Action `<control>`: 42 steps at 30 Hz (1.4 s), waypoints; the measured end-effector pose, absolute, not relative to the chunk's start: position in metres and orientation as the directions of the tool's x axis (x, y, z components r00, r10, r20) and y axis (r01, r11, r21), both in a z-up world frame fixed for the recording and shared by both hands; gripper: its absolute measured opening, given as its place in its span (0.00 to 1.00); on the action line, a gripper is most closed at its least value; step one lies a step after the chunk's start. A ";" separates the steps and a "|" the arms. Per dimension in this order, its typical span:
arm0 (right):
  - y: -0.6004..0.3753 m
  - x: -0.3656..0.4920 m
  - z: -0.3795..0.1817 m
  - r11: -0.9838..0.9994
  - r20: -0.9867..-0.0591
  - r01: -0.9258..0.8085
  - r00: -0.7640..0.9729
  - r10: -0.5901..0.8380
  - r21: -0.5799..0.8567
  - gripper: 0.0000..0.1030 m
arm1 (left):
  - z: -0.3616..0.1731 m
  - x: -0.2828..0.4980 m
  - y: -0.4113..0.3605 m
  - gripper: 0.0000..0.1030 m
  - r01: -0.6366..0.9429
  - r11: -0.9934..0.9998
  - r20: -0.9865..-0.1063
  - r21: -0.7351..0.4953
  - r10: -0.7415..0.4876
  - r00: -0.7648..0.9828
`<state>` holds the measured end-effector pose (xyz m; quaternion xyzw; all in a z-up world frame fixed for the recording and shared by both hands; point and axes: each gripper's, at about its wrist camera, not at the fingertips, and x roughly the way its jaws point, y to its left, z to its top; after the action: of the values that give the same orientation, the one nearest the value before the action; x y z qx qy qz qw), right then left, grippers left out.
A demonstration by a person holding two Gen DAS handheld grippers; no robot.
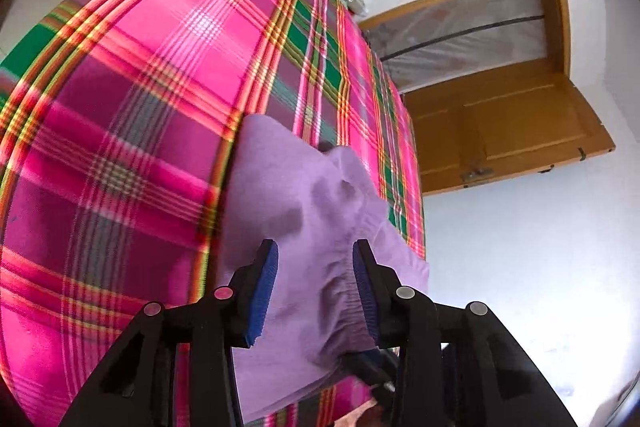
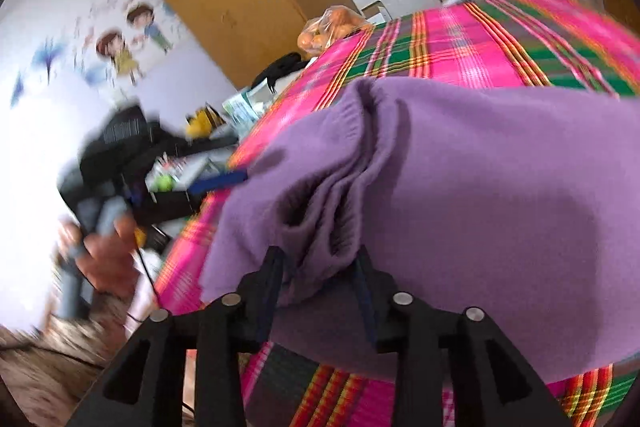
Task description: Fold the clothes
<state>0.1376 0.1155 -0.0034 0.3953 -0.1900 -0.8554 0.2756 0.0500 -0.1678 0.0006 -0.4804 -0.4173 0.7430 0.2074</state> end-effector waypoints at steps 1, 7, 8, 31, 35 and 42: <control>0.121 0.136 -0.002 -0.759 -0.553 0.317 -0.537 -0.638 0.568 0.44 | -0.002 0.051 -0.169 0.38 0.093 -0.564 -0.538 -0.821 0.709 -0.455; 0.146 0.101 -0.010 -0.634 -0.480 0.242 -0.475 -0.738 0.735 0.51 | -0.014 0.051 -0.170 0.38 0.111 -0.550 -0.537 -0.828 0.720 -0.440; 0.146 0.096 -0.011 -0.637 -0.487 0.235 -0.471 -0.735 0.734 0.53 | -0.014 0.051 -0.170 0.38 0.107 -0.554 -0.539 -0.826 0.718 -0.440; 0.124 0.065 0.007 -0.713 -0.557 0.308 -0.462 -0.691 0.630 0.20 | 0.006 0.055 -0.159 0.43 0.081 -0.658 -0.609 -0.749 0.634 -0.477; 0.138 0.074 0.021 -0.717 -0.535 0.303 -0.500 -0.681 0.628 0.20 | 0.008 0.057 -0.153 0.45 0.073 -0.665 -0.613 -0.743 0.632 -0.474; 0.166 0.088 0.028 -0.724 -0.517 0.265 -0.550 -0.656 0.636 0.20 | 0.011 0.056 -0.140 0.45 0.057 -0.675 -0.620 -0.736 0.638 -0.457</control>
<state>0.0884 0.1663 0.0282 0.3877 -0.2518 -0.8437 0.2729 0.0565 -0.1404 0.0107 -0.4864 -0.3571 0.7751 0.1873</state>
